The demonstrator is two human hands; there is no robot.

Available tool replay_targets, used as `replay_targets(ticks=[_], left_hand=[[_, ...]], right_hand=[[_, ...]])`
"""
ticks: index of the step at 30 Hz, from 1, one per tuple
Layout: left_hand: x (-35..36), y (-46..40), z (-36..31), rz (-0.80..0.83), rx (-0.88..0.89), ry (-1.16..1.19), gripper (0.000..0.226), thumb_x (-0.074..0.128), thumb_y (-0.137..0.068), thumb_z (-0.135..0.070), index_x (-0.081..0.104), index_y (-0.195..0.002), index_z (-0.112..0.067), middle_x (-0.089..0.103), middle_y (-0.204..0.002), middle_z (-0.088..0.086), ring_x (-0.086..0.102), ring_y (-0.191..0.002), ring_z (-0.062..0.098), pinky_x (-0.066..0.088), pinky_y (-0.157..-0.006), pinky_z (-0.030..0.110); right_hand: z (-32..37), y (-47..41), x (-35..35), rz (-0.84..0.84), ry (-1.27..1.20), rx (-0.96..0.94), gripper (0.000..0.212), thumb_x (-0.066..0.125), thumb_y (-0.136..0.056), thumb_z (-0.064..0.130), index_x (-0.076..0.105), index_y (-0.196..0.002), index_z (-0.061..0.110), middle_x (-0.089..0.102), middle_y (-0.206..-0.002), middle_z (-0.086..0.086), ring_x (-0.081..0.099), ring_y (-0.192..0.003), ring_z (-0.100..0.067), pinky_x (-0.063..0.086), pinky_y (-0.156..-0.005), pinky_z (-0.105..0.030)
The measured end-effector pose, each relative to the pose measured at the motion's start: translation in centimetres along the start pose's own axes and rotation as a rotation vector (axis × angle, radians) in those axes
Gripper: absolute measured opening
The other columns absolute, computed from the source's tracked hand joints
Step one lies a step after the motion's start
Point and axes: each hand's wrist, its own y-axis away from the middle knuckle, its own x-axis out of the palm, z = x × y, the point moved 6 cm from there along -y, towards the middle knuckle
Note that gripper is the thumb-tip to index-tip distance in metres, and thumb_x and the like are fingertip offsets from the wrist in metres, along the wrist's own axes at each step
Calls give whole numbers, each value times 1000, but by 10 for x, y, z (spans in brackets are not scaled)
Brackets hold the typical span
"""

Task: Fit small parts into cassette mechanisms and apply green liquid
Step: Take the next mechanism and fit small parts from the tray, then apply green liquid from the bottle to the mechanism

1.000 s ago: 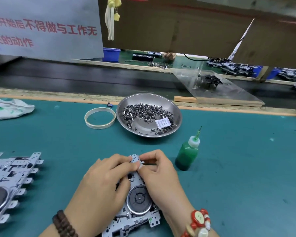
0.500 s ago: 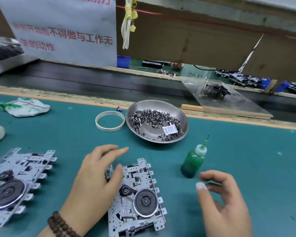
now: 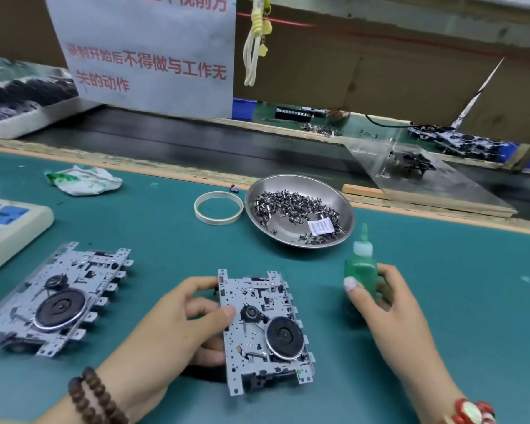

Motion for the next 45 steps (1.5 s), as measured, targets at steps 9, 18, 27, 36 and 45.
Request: replay_targets(ticks=[9,18,27,36,45], left_hand=[[10,-7,-9,35,-23,137,22,59,-82,-2,58,-103,-9,64,-58,5,47,-35,8,36,-31,15],[14,-13,11,153,-142,266,40,64,-62,-10,67,-100,0,67,-73,13,45,-33,8,36,-29,12],[11,-15,15,176,-181,283,28,66,-60,-11,73,-86,-2,66,-73,14,46,-37,9,37,-30,13],[12,-14,14,205,-219,318,21,75,-68,-6,72,-89,-3,66,-69,13,46,-32,8,38,-31,12],[11,-14,14,217,-212,302,25,66,-64,-12,73,-88,-7,67,-69,11,46,-33,8,38,-31,12]], right_hand=[[7,1,-10,-49,-445,31,30,63,-63,39,59,-89,24,48,-59,7,37,-42,-5,27,-36,-13],[7,-3,8,82,-1149,229,28,54,-65,4,78,-74,16,69,-79,2,57,-59,-4,46,-49,-12],[15,5,0,-78,-475,-104,27,78,-59,46,71,-82,33,67,-71,8,58,-61,-1,48,-54,-13],[30,12,1,-151,-320,-239,10,72,-66,31,66,-73,35,65,-64,13,56,-53,1,47,-51,-10],[37,13,4,-170,-269,-289,21,61,-72,21,66,-70,42,66,-62,18,59,-53,4,44,-52,-6]])
